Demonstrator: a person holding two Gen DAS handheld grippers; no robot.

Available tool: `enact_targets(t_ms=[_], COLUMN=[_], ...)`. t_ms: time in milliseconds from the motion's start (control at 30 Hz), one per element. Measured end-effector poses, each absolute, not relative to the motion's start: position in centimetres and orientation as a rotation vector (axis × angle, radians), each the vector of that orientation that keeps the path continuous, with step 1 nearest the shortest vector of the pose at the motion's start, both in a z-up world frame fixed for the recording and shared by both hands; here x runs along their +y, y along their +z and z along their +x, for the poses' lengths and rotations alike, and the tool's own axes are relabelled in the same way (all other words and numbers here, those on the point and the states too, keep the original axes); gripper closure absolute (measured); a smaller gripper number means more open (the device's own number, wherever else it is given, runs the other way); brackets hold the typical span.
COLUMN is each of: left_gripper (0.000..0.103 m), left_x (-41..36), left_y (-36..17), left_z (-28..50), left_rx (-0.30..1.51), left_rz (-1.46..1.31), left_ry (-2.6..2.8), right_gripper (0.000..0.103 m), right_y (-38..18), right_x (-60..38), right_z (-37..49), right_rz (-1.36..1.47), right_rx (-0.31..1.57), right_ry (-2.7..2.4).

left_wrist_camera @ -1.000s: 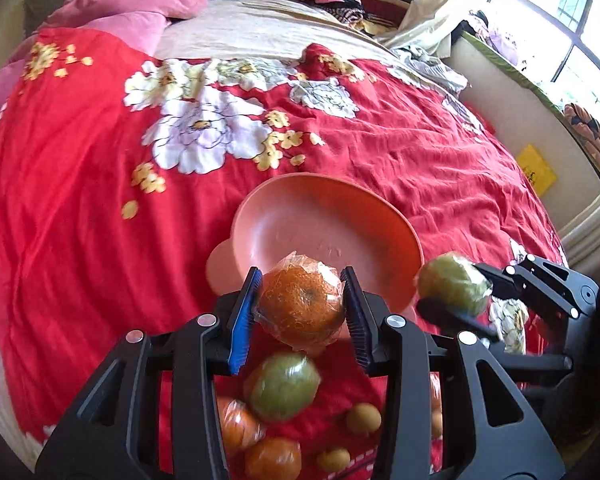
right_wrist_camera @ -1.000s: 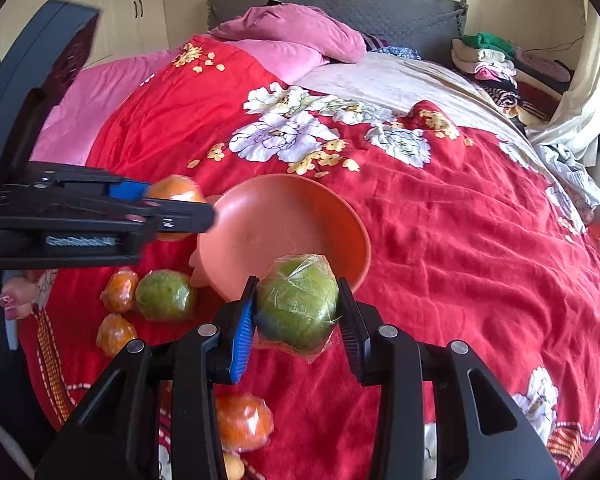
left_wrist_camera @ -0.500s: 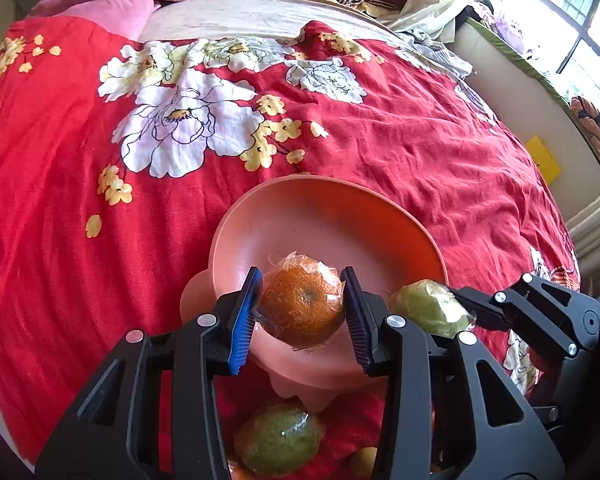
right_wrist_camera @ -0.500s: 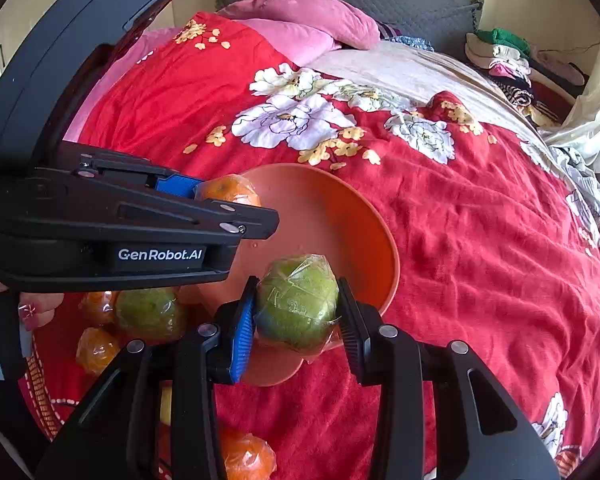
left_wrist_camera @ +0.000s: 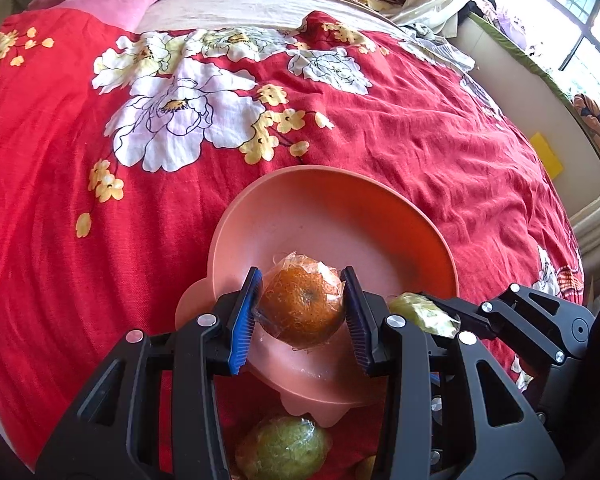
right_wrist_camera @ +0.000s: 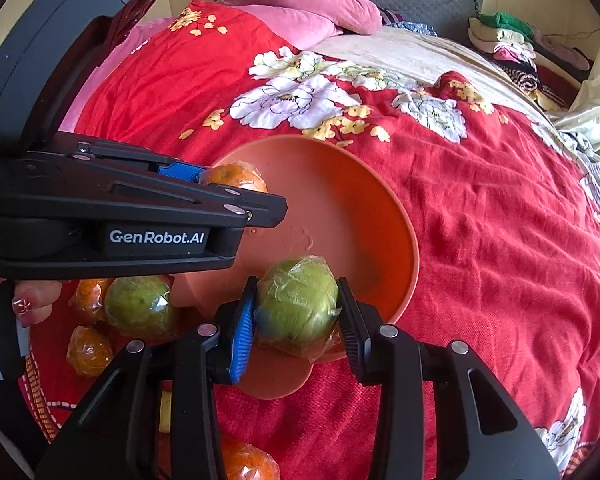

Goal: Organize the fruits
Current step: 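Carry the orange and green fruit over the pink plate with both grippers, then open both grippers to drop the orange and green fruit onto the plate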

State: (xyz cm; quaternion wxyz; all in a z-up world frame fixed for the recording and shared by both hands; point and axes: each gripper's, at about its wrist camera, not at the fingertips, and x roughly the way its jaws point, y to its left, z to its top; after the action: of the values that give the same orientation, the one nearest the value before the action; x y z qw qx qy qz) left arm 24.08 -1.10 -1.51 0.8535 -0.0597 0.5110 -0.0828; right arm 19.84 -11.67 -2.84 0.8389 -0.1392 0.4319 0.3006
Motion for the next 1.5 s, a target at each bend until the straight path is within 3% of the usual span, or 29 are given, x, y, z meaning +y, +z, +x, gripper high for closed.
enact_targets(t_ms=[200, 700, 900, 1233, 1500], left_gripper=[0.071, 0.07, 0.07, 0.063, 0.051], left_x=[-1.2, -1.5, -1.4, -1.0, -0.6], left_y=[-1.5, -2.0, -2.0, -0.8, 0.3], left_z=[24.1, 24.4, 24.3, 23.9, 22.7], left_rx=[1.075, 1.087, 1.086, 1.056, 1.026], left_rz=[-0.125, -0.127, -0.126, -0.13, -0.126], left_ry=[-0.179, -0.18, -0.173, -0.163, -0.147], right_gripper=[0.065, 0.04, 0.036, 0.029, 0.022], right_y=[-3.0, -1.5, -1.4, -0.7, 0.0], right_x=[-11.8, -13.4, -13.6, -13.7, -14.1], right_z=[19.9, 19.2, 18.8, 18.1, 17.6], right_rz=[-0.285, -0.257, -0.25, -0.253, -0.246], right_rx=[0.919, 0.894, 0.889, 0.875, 0.86], right_ry=[0.635, 0.601, 0.592, 0.586, 0.569])
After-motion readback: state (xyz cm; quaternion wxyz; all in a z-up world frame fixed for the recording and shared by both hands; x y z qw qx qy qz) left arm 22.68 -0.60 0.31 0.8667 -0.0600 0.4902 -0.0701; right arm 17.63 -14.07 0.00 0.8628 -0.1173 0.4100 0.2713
